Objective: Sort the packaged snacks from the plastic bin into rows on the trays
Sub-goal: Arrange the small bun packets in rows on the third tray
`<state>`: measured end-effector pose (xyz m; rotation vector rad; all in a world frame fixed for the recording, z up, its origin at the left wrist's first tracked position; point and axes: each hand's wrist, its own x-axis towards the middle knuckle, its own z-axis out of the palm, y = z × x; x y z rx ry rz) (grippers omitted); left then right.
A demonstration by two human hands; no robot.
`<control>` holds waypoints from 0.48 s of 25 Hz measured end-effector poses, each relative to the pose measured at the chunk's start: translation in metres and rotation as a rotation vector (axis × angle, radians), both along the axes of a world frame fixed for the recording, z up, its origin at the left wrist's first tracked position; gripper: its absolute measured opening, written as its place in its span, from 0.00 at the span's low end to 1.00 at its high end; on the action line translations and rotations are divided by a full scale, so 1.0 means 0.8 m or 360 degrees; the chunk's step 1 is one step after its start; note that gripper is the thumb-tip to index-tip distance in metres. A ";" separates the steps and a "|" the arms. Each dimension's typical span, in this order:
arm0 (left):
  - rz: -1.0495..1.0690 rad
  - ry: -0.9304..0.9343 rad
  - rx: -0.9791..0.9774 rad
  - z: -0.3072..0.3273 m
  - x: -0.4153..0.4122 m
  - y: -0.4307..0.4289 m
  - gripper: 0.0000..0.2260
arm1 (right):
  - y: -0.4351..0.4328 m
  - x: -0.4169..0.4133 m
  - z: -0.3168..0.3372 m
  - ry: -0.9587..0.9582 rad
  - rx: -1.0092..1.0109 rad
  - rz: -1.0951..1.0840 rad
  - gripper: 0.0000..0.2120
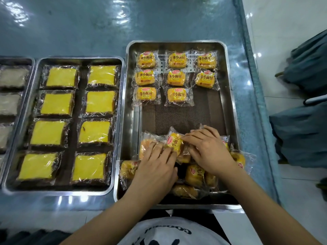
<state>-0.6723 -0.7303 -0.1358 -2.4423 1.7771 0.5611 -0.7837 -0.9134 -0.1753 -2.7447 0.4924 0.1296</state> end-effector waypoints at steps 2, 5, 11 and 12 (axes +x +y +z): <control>0.0021 -0.0048 0.0073 -0.001 -0.002 -0.011 0.26 | 0.000 -0.011 0.000 0.0010 -0.0065 -0.0115 0.19; 0.0032 -0.0053 0.0121 -0.007 0.000 -0.030 0.29 | 0.006 -0.017 -0.002 0.0068 -0.0104 -0.0239 0.18; 0.0045 -0.0064 0.0222 -0.025 0.015 -0.063 0.29 | -0.007 0.001 -0.005 0.0180 -0.0198 -0.0310 0.22; 0.0040 -0.0047 0.0235 -0.028 0.017 -0.066 0.29 | -0.012 0.003 -0.005 0.0185 -0.0209 -0.0307 0.22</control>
